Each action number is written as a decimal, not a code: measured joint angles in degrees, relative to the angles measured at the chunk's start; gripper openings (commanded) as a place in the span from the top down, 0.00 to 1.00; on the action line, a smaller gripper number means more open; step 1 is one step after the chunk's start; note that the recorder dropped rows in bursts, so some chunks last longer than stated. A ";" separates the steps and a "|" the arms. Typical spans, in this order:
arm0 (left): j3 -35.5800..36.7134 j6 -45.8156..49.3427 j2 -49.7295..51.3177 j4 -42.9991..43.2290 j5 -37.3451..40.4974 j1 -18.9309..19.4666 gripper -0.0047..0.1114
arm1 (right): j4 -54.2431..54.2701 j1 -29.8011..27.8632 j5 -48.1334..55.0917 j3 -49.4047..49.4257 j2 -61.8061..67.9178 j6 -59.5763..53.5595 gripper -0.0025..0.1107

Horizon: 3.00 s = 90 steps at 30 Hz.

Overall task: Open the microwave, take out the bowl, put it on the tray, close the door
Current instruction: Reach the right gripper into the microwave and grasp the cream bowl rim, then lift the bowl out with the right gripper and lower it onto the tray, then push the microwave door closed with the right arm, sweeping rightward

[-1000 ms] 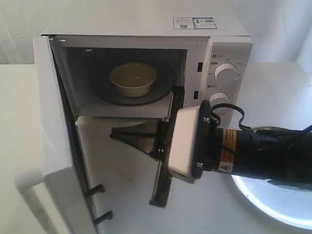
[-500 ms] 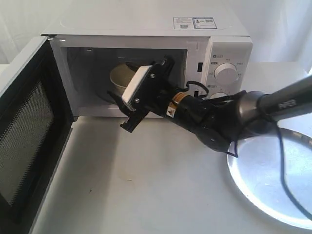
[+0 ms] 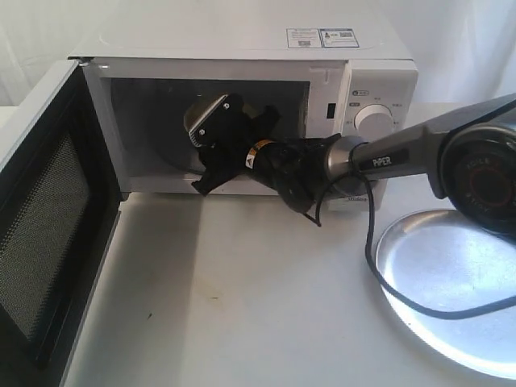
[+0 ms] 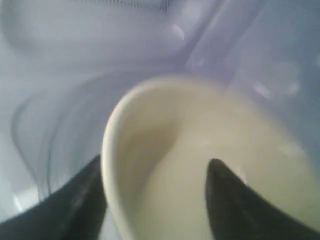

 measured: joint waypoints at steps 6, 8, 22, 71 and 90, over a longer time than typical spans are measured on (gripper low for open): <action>0.00 0.00 0.00 0.00 0.00 0.00 0.96 | -0.91 0.14 7.54 -1.00 -1.19 1.04 0.98; 0.00 0.00 0.00 0.00 0.00 0.00 0.96 | -0.91 0.58 9.79 -0.88 -2.88 3.04 0.98; 0.00 0.00 0.00 0.00 0.00 0.00 0.96 | -1.98 11.20 54.14 8.03 -26.20 3.74 0.98; 0.00 0.00 0.00 0.00 0.00 0.00 0.96 | -40.12 6.63 74.53 29.81 -34.11 40.61 0.98; 0.00 0.00 0.00 0.00 0.00 0.00 0.96 | -50.64 29.05 30.97 1.55 -31.14 43.53 0.98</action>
